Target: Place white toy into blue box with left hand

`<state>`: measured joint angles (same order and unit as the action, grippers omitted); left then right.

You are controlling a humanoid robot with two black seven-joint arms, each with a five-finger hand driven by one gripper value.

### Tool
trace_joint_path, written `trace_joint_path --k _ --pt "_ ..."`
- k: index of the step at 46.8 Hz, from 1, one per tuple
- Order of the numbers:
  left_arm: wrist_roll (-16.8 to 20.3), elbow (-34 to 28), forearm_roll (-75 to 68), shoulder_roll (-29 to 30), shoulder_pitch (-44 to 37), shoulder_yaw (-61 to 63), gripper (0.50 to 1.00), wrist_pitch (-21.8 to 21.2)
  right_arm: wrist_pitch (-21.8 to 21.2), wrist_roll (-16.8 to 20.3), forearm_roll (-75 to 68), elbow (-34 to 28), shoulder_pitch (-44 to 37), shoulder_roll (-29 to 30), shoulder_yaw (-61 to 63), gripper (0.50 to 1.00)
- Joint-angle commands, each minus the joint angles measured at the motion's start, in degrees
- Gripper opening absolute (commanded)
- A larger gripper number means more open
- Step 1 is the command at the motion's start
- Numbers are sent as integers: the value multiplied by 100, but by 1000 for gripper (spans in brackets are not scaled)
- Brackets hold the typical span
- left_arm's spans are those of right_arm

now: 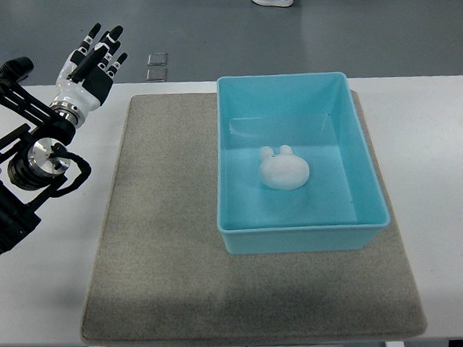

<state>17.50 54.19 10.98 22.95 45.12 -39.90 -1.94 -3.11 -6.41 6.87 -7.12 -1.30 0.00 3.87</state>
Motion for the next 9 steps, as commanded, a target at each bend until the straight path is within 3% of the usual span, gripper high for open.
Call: trace_joint_path --k 1,9 --pt "-54 -5 1 8 41 8 1000 27 -22 0 -1 0 -2 0 9 936" --pt "-54 -14 1 8 32 8 1000 71 -49 0 34 -18 -2 0 0 936"
